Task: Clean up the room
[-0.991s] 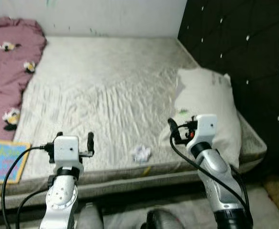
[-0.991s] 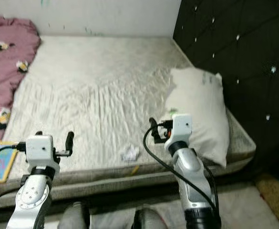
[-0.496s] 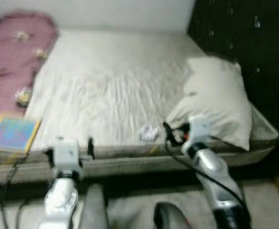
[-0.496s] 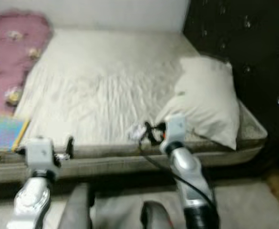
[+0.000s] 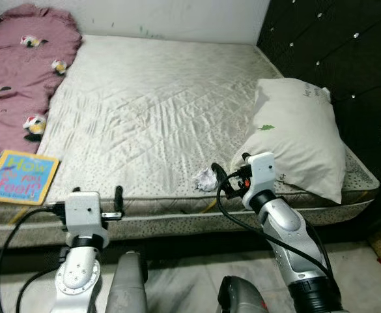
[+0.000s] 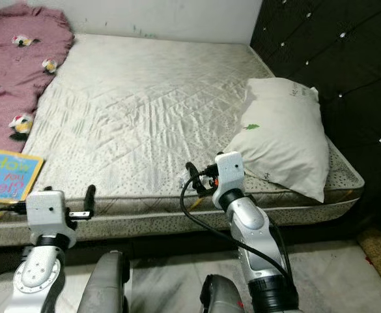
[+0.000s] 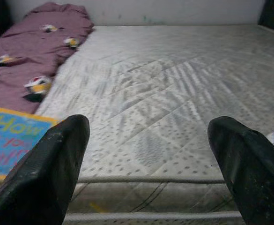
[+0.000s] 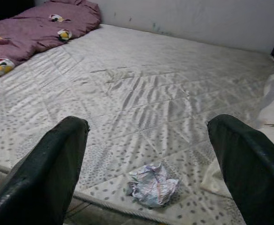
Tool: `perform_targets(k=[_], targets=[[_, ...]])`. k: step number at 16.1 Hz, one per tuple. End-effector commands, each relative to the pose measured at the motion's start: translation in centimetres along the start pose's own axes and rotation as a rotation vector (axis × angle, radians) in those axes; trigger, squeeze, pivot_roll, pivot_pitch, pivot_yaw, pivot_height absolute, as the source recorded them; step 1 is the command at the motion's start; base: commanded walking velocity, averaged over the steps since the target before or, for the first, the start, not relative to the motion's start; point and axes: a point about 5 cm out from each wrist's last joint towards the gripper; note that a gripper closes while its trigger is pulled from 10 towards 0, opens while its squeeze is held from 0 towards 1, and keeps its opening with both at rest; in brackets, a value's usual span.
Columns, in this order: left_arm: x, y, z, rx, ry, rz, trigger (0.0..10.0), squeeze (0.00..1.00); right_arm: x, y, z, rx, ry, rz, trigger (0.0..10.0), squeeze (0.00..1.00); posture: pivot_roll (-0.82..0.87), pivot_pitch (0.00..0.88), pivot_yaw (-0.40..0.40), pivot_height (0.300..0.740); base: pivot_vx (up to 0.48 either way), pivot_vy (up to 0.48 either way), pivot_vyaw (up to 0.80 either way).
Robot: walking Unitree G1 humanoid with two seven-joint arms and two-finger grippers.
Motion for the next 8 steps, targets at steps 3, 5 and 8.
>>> perform_targets(k=[3, 5, 8], targets=[[0.52, -0.17, -0.10, -0.017, -0.019, 0.005, 10.0, 0.00, 0.04, -0.10, 0.05, 0.010, 0.000, 0.021, 10.0, 0.00, 0.05, 0.000, -0.093, 0.641, 0.363, 0.000, 0.00], [0.52, -0.19, -0.12, -0.019, -0.019, 0.003, 10.0, 0.00, 0.05, -0.12, -0.01, 0.010, 0.000, 0.020, 10.0, 0.00, 0.05, 0.000, -0.093, 0.641, 0.356, 0.000, 0.00], [0.51, -0.16, -0.18, -0.021, -0.020, 0.000, 10.0, 0.00, 0.05, 0.05, -0.12, 0.021, -0.005, 0.028, 10.0, 0.00, 0.05, 0.000, -0.091, 0.641, 0.354, 0.000, 0.00]])
Point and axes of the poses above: a point about 5 cm out from each wrist's last joint towards the gripper, its own z axis pointing back from the gripper into the wrist, its own x axis along the axis of the wrist's last joint, y = z × x, and after that the axes turned 10 degrees about -z, right-handed
